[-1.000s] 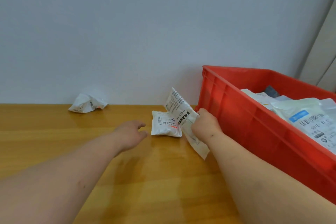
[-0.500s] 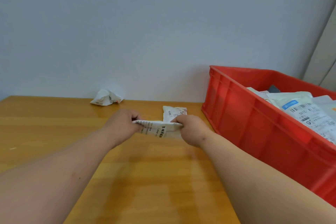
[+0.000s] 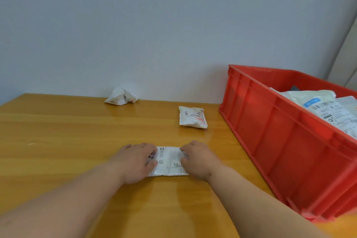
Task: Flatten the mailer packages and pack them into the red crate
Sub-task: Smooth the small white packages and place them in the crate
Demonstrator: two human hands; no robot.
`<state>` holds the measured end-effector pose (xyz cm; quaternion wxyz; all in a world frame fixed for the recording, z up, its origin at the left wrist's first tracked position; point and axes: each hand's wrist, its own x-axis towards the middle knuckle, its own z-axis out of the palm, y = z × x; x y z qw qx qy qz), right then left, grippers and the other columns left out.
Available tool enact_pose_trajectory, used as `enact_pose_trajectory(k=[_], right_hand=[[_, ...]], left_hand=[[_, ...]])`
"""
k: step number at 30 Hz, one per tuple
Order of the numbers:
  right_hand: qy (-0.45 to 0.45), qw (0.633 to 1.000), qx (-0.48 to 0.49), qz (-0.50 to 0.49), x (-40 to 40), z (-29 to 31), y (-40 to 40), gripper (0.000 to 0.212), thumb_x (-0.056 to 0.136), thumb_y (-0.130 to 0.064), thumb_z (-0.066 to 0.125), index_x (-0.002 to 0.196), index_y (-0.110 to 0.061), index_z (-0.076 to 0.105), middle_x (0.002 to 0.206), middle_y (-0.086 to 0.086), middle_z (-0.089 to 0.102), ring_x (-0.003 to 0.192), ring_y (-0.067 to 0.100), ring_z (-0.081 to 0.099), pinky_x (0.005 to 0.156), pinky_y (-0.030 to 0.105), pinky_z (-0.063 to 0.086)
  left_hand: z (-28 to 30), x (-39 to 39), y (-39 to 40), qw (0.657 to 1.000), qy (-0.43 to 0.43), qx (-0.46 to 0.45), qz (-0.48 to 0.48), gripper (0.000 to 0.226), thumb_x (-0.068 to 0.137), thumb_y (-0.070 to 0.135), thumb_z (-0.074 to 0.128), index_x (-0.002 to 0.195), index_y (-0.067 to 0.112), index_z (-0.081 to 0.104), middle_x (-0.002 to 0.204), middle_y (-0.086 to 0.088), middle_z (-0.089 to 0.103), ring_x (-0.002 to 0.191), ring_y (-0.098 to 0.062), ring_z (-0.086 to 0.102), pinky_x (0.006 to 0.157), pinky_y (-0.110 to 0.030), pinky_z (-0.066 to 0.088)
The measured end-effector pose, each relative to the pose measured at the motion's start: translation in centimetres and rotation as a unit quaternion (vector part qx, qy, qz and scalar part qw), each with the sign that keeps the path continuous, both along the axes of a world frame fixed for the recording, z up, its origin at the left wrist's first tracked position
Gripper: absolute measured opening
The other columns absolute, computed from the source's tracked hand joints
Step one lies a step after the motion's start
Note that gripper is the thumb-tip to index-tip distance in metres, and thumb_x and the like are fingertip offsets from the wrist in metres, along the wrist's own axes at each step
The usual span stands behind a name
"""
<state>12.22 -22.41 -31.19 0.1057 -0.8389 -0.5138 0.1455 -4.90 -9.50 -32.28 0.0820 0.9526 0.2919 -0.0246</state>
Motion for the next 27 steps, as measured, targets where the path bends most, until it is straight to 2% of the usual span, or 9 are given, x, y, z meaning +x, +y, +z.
enact_pose_trajectory(k=[1, 2, 4, 6, 8, 11, 16, 22, 27], right_hand=[[-0.023, 1.000, -0.008, 0.004, -0.1, -0.3, 0.0, 0.045, 0.099, -0.034, 0.040, 0.143, -0.026, 0.047, 0.148, 0.000, 0.040, 0.136, 0.023, 0.035, 0.110, 0.040, 0.037], [-0.030, 0.999, -0.022, 0.006, -0.2, -0.7, 0.1, 0.053, 0.101, -0.037, 0.037, 0.153, -0.026, 0.032, 0.159, -0.001, 0.027, 0.144, 0.024, 0.024, 0.115, 0.041, 0.030], [-0.036, 0.997, -0.059, 0.024, -0.5, -1.7, 0.0, 0.060, 0.103, -0.042, 0.031, 0.158, -0.028, 0.013, 0.166, -0.003, 0.005, 0.152, 0.023, 0.006, 0.122, 0.042, 0.016], [-0.050, 0.995, -0.072, 0.037, -0.7, -2.7, -0.2, 0.061, 0.104, -0.043, 0.025, 0.159, -0.029, 0.004, 0.167, -0.005, -0.004, 0.153, 0.020, -0.003, 0.124, 0.042, 0.004], [-0.058, 0.995, -0.065, 0.038, -0.6, -3.5, -0.3, 0.060, 0.104, -0.043, 0.021, 0.159, -0.028, 0.000, 0.166, -0.005, -0.006, 0.153, 0.018, -0.007, 0.124, 0.042, -0.001], [-0.076, 0.994, -0.067, 0.042, -0.6, -4.0, -0.5, 0.060, 0.104, -0.043, 0.018, 0.159, -0.026, -0.001, 0.166, -0.005, -0.008, 0.153, 0.018, -0.009, 0.124, 0.042, -0.005], [-0.075, 0.994, -0.064, 0.047, -0.6, -4.7, -0.5, 0.060, 0.104, -0.044, 0.015, 0.159, -0.027, -0.004, 0.166, -0.005, -0.012, 0.152, 0.016, -0.014, 0.123, 0.042, -0.009], [-0.075, 0.993, -0.076, 0.054, -0.3, -4.8, -0.4, 0.060, 0.104, -0.043, 0.015, 0.158, -0.028, -0.006, 0.165, -0.005, -0.015, 0.151, 0.016, -0.017, 0.122, 0.042, -0.010], [-0.073, 0.993, -0.076, 0.055, -0.5, -4.9, -0.6, 0.060, 0.104, -0.044, 0.015, 0.158, -0.028, -0.006, 0.165, -0.005, -0.016, 0.151, 0.015, -0.018, 0.122, 0.042, -0.011]], left_hand=[[-0.2, 0.3, -0.1, 1.000, 0.008, 0.007, -0.004, 0.053, 0.101, 0.047, 0.033, 0.151, 0.033, 0.023, 0.152, 0.009, 0.032, 0.136, -0.016, 0.035, 0.115, -0.034, 0.023], [-0.5, 0.5, -0.1, 1.000, 0.021, 0.017, -0.008, 0.055, 0.102, 0.046, 0.032, 0.154, 0.034, 0.018, 0.154, 0.008, 0.028, 0.138, -0.018, 0.031, 0.115, -0.034, 0.024], [-0.9, 1.0, -0.1, 0.999, 0.039, 0.035, -0.011, 0.057, 0.102, 0.044, 0.033, 0.155, 0.033, 0.017, 0.155, 0.007, 0.022, 0.138, -0.019, 0.027, 0.114, -0.034, 0.025], [-1.0, 1.5, -0.2, 0.998, 0.050, 0.029, -0.019, 0.056, 0.103, 0.038, 0.035, 0.156, 0.027, 0.018, 0.161, 0.005, 0.010, 0.145, -0.019, 0.016, 0.118, -0.032, 0.019], [-1.0, 2.0, -0.4, 0.998, 0.065, -0.005, -0.026, 0.057, 0.104, 0.029, 0.035, 0.156, 0.020, 0.015, 0.164, 0.005, -0.003, 0.150, -0.017, 0.006, 0.120, -0.029, 0.012], [-0.7, 2.7, -0.4, 0.996, 0.074, -0.056, -0.010, 0.061, 0.102, 0.029, 0.034, 0.156, 0.018, 0.008, 0.165, 0.004, 0.001, 0.150, -0.017, 0.009, 0.120, -0.030, 0.016], [-0.8, 2.9, -1.0, 0.995, 0.094, -0.033, -0.023, 0.061, 0.104, 0.047, 0.021, 0.157, 0.028, -0.004, 0.164, 0.007, -0.004, 0.151, -0.015, 0.002, 0.121, -0.033, 0.013], [-2.2, 2.9, -1.6, 0.992, 0.124, -0.018, -0.023, 0.062, 0.105, 0.046, 0.014, 0.154, 0.024, -0.016, 0.162, 0.000, -0.021, 0.149, -0.018, -0.018, 0.122, -0.038, -0.005], [-2.5, 2.8, -1.9, 0.991, 0.127, -0.036, -0.016, 0.063, 0.105, 0.045, 0.014, 0.152, 0.024, -0.021, 0.160, 0.001, -0.027, 0.147, -0.017, -0.024, 0.121, -0.040, -0.010]])
